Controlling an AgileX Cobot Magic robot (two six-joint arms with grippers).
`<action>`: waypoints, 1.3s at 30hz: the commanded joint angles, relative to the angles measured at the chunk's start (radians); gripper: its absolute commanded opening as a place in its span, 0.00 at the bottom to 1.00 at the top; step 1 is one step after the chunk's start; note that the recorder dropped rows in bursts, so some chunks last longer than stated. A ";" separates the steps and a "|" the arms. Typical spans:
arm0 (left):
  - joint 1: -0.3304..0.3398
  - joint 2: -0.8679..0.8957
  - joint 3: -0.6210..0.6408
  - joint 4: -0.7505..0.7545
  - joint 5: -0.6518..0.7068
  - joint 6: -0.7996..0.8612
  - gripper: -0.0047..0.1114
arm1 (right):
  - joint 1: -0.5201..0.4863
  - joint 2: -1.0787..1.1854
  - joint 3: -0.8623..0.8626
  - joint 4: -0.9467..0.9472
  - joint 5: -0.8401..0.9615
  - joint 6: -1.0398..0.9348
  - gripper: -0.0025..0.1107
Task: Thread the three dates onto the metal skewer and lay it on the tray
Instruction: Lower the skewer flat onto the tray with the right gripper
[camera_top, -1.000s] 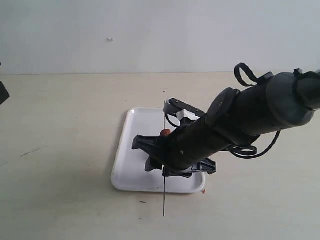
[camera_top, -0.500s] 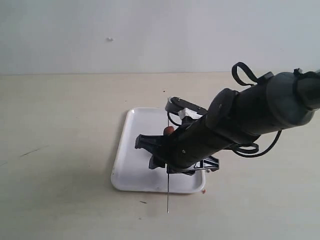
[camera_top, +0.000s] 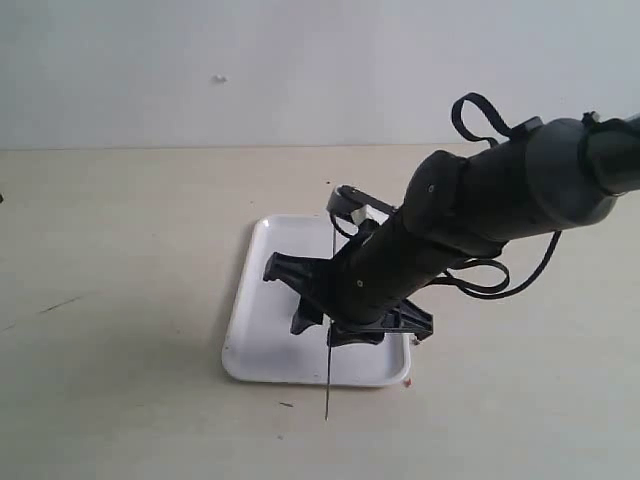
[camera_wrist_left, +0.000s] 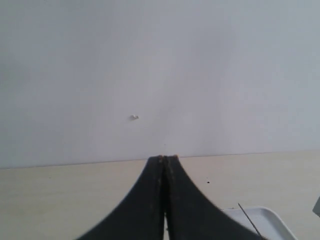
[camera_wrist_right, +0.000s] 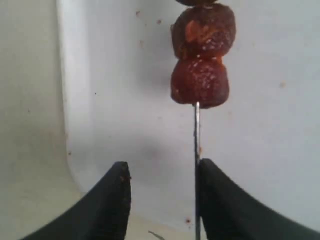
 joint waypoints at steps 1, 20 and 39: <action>0.002 -0.009 0.002 -0.004 0.023 -0.006 0.04 | -0.013 0.024 -0.048 -0.156 0.030 -0.013 0.37; 0.002 -0.013 0.002 0.018 0.023 -0.006 0.04 | -0.028 0.072 -0.206 -0.267 0.329 0.153 0.37; 0.002 -0.013 0.002 0.020 0.030 -0.006 0.04 | 0.008 0.081 -0.247 -0.464 0.278 0.266 0.37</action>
